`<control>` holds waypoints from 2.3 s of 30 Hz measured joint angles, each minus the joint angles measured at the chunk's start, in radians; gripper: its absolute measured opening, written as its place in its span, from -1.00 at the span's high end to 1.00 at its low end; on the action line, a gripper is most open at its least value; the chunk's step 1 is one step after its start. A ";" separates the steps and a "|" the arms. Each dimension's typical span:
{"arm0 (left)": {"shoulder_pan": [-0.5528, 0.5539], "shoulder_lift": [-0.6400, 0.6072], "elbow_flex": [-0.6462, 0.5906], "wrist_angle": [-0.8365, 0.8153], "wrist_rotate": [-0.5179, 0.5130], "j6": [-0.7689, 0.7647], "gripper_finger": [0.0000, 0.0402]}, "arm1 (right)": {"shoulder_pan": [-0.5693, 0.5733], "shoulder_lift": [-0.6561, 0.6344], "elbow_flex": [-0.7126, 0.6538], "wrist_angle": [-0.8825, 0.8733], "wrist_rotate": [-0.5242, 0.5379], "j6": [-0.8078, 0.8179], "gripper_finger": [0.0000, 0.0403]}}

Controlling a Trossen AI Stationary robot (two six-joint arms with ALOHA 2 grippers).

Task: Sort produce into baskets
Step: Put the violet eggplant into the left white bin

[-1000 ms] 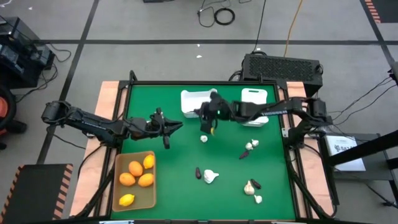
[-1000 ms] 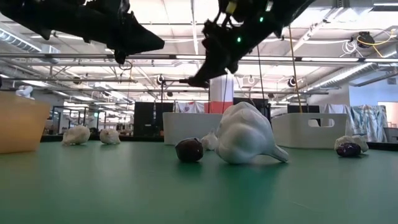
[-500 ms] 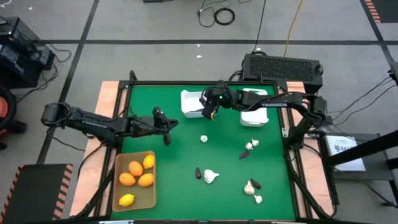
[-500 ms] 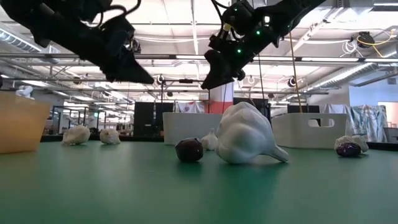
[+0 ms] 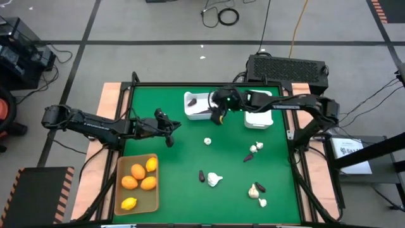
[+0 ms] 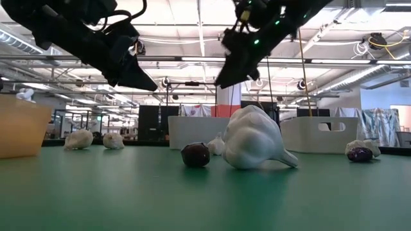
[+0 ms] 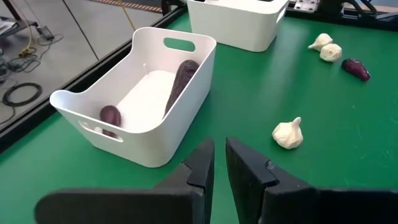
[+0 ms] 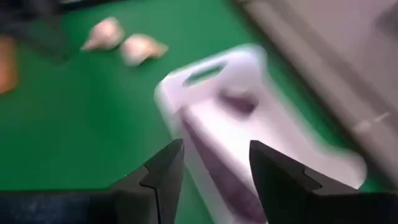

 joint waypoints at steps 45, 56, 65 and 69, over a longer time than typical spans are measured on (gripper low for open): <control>0.000 0.000 0.000 0.001 0.000 0.002 0.76 | 0.567 -0.123 -0.265 -0.533 -0.151 0.011 0.14; 0.000 0.000 0.000 0.001 0.000 0.002 0.76 | 0.566 -0.117 -0.320 -0.508 -0.099 -0.029 0.14; 0.000 0.000 0.000 0.002 0.000 0.001 0.76 | 0.564 -0.117 -0.408 -0.412 -0.093 -0.031 0.14; 0.000 0.000 0.000 0.001 0.006 -0.021 0.76 | 0.564 -0.117 -0.424 -0.401 -0.092 -0.029 0.17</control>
